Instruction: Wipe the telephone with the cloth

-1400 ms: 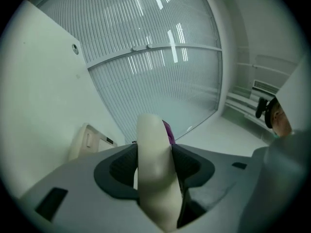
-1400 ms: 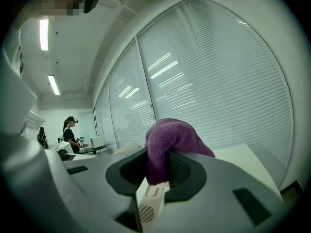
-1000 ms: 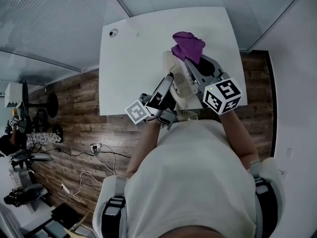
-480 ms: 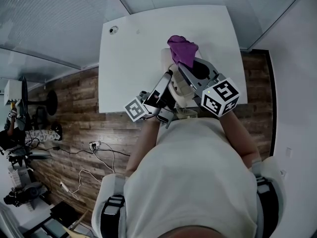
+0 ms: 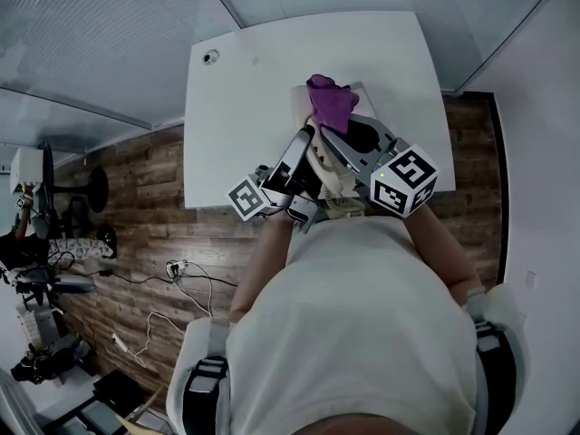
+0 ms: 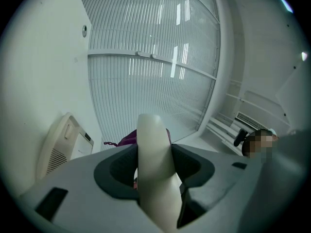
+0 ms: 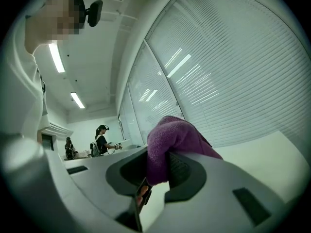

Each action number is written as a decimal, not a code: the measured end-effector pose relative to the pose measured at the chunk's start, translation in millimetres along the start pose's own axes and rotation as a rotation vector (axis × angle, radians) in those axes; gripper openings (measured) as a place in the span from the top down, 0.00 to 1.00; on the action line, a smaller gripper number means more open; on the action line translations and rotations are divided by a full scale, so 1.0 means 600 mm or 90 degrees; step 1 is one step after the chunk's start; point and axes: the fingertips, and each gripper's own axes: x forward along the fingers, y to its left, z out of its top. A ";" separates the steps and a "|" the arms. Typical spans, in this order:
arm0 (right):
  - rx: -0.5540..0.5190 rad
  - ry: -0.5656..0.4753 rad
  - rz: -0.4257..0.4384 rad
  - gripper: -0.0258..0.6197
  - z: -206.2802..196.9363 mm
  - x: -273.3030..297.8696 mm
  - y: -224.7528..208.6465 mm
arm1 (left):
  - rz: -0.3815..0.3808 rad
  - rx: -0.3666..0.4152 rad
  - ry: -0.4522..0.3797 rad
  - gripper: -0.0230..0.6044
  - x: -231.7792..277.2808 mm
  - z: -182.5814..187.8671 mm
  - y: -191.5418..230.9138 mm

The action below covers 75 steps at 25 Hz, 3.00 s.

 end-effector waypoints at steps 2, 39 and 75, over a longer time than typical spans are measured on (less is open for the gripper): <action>0.004 0.004 0.009 0.82 -0.003 0.001 0.005 | 0.002 -0.001 -0.001 0.60 0.000 0.001 0.000; -0.027 0.133 0.189 0.82 -0.060 -0.024 0.062 | 0.010 0.021 -0.027 0.60 -0.002 0.015 0.004; 0.001 0.180 0.185 0.82 -0.112 -0.054 0.054 | 0.060 0.083 -0.065 0.61 -0.006 0.069 0.019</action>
